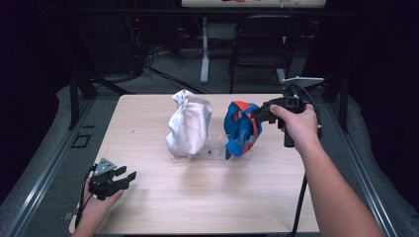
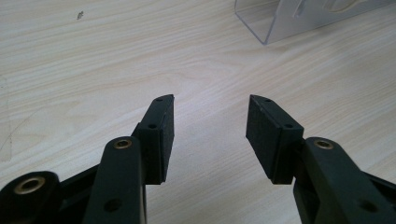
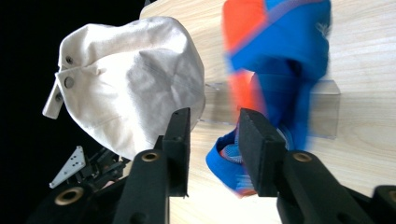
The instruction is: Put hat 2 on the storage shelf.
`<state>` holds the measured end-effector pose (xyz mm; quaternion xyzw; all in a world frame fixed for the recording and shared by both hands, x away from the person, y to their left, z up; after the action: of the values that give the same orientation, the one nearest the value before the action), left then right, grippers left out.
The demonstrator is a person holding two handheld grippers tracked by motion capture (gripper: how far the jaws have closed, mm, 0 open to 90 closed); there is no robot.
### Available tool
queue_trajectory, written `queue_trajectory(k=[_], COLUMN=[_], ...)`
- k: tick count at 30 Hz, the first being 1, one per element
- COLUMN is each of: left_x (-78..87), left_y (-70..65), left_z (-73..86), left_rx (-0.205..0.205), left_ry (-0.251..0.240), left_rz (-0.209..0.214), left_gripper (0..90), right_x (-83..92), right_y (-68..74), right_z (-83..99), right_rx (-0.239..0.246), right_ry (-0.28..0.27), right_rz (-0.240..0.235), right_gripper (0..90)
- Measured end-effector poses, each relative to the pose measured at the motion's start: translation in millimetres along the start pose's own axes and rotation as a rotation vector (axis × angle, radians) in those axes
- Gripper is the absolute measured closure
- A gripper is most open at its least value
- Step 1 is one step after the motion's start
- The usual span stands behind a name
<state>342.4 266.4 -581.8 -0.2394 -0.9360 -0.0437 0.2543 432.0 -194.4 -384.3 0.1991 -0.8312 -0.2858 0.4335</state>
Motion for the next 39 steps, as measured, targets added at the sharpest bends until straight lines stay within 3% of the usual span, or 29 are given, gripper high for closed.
queue_trajectory(k=[8, 12, 23, 28, 34, 39], left_x=[-0.3, -0.7, -2.9, -3.9, -4.2, -5.6], left_y=[-0.8, -1.1, -2.3, -2.5, -3.1, -10.7], left_z=[0.7, 1.0, 3.0, 3.4, 3.6, 2.8], left_rx=[0.004, 0.006, 0.006, 0.005, -0.004, -0.017], left_ry=[0.002, 0.000, 0.003, -0.006, -0.008, -0.018], left_rz=[0.002, 0.002, 0.002, -0.002, 0.004, 0.022], left_gripper=[51.3, 50.5, 49.7, 49.4, 48.2, 47.0], right_x=[8.7, 10.8, 3.2, -4.4, -11.9, -16.9], right_y=[-10.9, -18.2, -33.0, -39.8, -53.0, -73.1], right_z=[14.3, 24.5, 70.1, 89.6, 115.6, 142.2], right_rx=[0.085, 0.158, 0.268, 0.272, 0.290, 0.306], right_ry=[-0.031, -0.072, -0.095, -0.087, -0.112, -0.154], right_rz=[0.027, 0.038, 0.036, 0.017, 0.030, 0.062], right_gripper=[55.2, 50.7, 46.6, 46.6, 46.6, 48.0])
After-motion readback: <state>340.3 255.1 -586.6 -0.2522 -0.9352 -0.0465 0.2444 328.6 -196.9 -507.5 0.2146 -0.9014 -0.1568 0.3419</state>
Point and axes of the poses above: each handheld gripper's, and its own axes: x roughly backward along the jaws, z roughly out of its underside, y roughly to its left, the point moved 6 cm from there along -x, roughly forward along the jaws, and after that the axes turned 11 degrees about -y, right-handed, at the moved point
